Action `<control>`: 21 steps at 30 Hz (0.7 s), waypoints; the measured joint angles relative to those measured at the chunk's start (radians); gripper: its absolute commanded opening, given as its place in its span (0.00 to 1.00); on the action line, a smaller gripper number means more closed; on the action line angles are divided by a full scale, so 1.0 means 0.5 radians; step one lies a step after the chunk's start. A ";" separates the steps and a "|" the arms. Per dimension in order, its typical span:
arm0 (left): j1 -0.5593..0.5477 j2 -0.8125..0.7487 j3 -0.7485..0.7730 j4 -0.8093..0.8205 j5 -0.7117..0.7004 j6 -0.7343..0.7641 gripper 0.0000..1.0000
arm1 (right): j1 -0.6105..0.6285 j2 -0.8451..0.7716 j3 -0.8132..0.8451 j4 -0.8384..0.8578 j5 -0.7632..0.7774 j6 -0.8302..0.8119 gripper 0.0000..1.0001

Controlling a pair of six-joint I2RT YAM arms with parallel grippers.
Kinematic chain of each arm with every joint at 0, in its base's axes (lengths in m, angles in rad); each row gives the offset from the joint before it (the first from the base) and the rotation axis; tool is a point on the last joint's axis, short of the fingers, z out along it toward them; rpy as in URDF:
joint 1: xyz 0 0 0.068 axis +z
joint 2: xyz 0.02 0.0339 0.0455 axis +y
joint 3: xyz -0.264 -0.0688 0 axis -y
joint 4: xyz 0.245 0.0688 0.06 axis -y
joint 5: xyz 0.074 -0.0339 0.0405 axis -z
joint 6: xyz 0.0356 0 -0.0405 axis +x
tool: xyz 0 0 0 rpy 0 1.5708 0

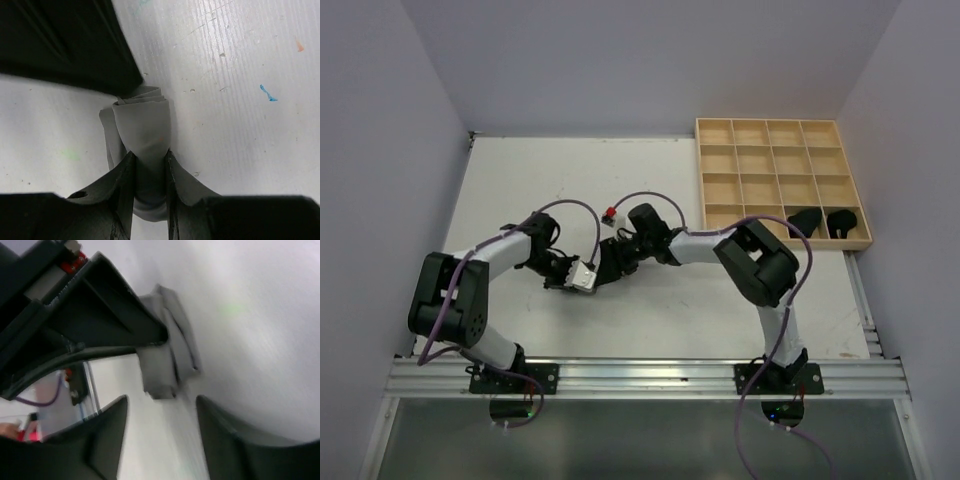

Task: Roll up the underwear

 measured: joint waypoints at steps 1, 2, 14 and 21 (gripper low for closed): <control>0.001 0.041 0.043 -0.053 0.002 0.001 0.25 | -0.027 -0.091 -0.050 -0.075 0.085 -0.050 0.71; 0.000 0.079 0.085 -0.105 0.005 0.005 0.25 | -0.059 -0.196 -0.101 -0.153 0.163 -0.100 0.71; 0.014 0.871 0.843 -0.987 0.218 -0.041 0.09 | -0.069 -1.382 -0.556 -0.459 0.847 -0.579 0.60; -0.014 1.176 0.954 -1.357 0.340 -0.217 0.03 | 0.376 -1.273 -0.560 -0.584 1.216 -0.927 0.58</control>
